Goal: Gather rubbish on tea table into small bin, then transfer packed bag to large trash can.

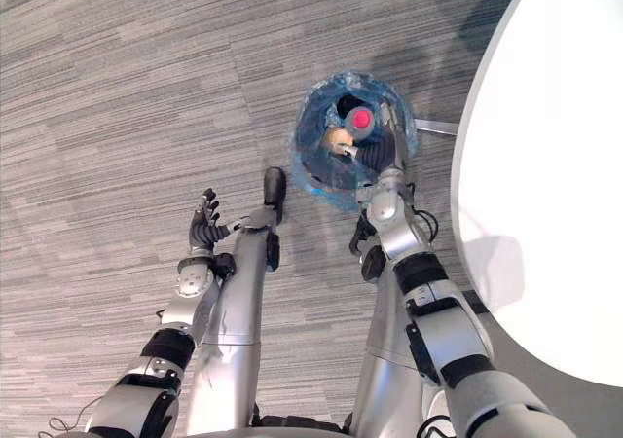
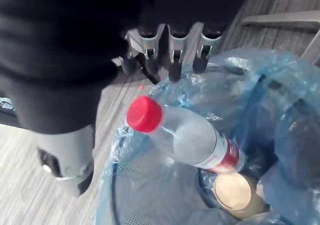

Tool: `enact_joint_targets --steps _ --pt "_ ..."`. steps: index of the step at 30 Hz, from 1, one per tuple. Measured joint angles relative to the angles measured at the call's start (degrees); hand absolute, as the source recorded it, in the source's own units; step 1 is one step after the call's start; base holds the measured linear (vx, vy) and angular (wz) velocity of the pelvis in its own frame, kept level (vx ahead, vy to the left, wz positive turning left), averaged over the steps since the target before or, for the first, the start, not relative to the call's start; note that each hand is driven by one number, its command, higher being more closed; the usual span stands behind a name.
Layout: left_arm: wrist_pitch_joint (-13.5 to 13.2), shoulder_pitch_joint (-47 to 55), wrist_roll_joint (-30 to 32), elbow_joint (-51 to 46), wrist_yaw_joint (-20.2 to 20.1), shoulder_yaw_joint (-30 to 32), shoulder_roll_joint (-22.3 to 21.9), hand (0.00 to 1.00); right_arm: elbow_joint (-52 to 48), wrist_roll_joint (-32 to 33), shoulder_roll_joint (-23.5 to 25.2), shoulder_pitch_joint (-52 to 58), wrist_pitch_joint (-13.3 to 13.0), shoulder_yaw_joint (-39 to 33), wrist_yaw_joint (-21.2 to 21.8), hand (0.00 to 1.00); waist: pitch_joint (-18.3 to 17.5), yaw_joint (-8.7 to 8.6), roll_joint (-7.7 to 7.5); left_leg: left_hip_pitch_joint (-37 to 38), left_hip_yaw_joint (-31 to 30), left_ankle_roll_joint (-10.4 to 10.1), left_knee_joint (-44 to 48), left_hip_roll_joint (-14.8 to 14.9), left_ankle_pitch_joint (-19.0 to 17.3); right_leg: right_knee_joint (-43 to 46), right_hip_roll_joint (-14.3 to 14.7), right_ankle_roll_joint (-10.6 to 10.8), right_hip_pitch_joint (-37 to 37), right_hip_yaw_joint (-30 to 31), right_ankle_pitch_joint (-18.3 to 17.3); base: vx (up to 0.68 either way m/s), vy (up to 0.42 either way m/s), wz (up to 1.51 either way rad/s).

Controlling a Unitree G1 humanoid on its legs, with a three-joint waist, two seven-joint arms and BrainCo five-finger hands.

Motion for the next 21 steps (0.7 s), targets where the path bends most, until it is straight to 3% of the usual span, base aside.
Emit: enact_joint_targets --steps 6,11,16,21 --pt "0.91 0.08 0.07 0.08 -0.01 0.1 0.21 0.0 -8.35 -1.23 1.43 5.6 -0.99 0.88 0.01 0.0 0.03 -0.38 -0.18 0.93 -0.16 -0.03 -0.21 0.22 0.02 -0.61 0.25 -0.21 1.1 -0.25 0.14 0.0 0.002 -0.01" --pt "1.44 0.46 0.11 0.09 -0.07 0.73 1.56 0.0 -17.41 -1.73 3.51 10.59 -2.76 2.5 0.01 0.0 0.63 -1.35 -2.15 3.44 0.21 -0.4 -1.67 1.01 0.25 -1.94 1.06 -0.61 3.24 -0.11 0.43 0.0 -0.003 -0.06" --pt "1.47 0.57 0.61 0.06 -0.23 0.72 1.35 0.0 -21.38 -2.94 2.9 12.93 -4.04 4.18 1.04 0.0 0.64 -1.31 -2.21 4.45 0.28 -0.5 -2.08 1.64 0.3 -2.7 1.74 -0.8 4.26 -0.18 0.55 0.01 -0.008 -0.04" --pt "1.45 0.57 1.28 0.09 -0.28 0.68 1.26 0.0 -22.31 -8.94 1.21 13.43 -4.04 7.45 2.74 0.0 0.64 -1.31 -2.21 5.04 0.32 -0.65 -2.33 1.89 0.38 -2.71 1.96 -0.9 4.61 -0.18 0.61 0.0 0.0 0.0"
